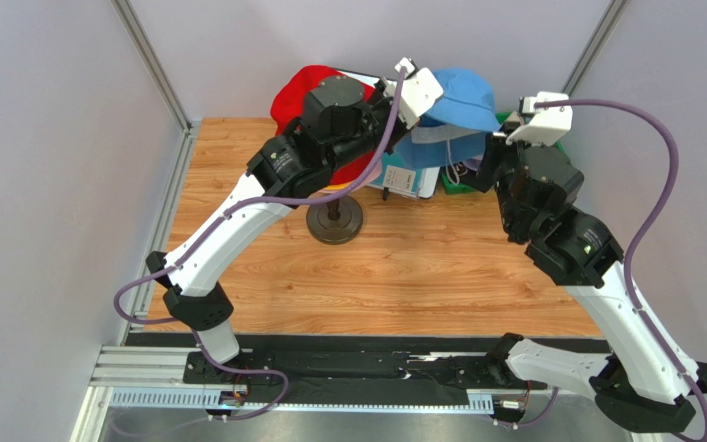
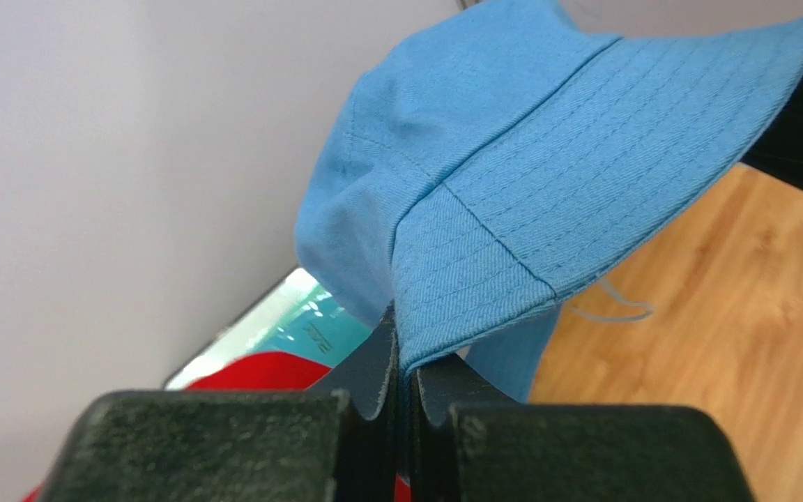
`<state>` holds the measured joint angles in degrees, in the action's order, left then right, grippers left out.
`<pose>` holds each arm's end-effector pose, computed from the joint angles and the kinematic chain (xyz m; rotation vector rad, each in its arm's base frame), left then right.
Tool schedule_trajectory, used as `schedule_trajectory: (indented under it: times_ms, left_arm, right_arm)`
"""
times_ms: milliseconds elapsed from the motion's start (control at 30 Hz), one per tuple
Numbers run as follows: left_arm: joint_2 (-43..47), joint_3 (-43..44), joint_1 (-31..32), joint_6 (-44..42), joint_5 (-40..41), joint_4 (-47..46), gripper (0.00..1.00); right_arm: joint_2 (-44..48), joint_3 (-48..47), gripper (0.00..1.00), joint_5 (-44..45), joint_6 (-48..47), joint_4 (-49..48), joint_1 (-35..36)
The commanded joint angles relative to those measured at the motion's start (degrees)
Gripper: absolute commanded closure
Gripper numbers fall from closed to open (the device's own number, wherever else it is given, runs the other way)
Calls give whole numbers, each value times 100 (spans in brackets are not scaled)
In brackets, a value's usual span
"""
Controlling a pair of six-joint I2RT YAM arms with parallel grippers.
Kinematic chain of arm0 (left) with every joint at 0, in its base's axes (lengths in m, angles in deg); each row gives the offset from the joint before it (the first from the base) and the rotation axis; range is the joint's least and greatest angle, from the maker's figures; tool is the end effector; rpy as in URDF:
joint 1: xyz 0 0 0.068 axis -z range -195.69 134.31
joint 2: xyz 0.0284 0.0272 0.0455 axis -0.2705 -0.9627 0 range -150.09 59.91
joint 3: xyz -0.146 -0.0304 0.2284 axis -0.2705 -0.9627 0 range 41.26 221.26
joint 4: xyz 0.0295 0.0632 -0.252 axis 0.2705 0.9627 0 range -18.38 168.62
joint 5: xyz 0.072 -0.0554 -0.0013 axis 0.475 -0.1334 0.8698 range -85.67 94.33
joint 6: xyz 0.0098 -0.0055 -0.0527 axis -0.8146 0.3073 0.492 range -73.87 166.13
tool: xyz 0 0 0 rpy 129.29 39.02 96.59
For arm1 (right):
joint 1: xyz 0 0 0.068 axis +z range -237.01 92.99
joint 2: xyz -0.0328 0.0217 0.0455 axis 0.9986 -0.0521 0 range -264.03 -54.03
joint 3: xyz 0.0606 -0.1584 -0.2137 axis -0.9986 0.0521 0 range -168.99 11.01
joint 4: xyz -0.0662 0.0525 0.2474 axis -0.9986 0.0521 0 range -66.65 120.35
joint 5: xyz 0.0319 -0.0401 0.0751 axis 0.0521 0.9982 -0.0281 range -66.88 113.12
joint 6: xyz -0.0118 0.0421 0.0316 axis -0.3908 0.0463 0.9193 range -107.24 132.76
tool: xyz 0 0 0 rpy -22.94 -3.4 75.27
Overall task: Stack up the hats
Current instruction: Stack the hat on the hat.
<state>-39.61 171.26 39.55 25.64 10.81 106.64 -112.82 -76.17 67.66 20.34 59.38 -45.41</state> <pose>0.2049 -0.2880 0.5411 0.9507 1.3641 -0.3682 0.1426 0.0933 0.4953 0.0783 1.6639 -0.0130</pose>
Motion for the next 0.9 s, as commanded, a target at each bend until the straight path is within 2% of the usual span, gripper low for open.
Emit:
schedule_trajectory:
  times_ms: [0, 133, 267, 433, 667, 833, 867]
  left_arm:
    - [311, 52, -549, -587, -286, -1251, 100]
    - [92, 307, -769, -921, -604, -1944, 100]
    - [-259, 781, -1067, -1220, -587, -2421, 100]
    - [-243, 677, -1761, -966, -604, -3115, 100]
    - [47, -298, -3096, -510, -1297, -4319, 100]
    - [223, -843, -3722, -350, -1483, -4847, 100]
    - [388, -1166, -3810, -446, -1492, -4891, 100]
  right_arm:
    - [-457, -773, 100, 758, -983, -1097, -56]
    - [-1116, -1433, 100, 838, -1635, -1800, -109]
    - [-1564, -1881, 100, 557, -1776, -2476, -126]
    - [-1934, -1943, 100, 232, -1979, -3321, -126]
    - [-2699, -2620, 100, -594, -1645, -3339, -109]
    - [-2875, -2463, 100, -946, -1417, -3348, -13]
    - [-2832, -2366, 100, -1034, -1434, -3392, 14]
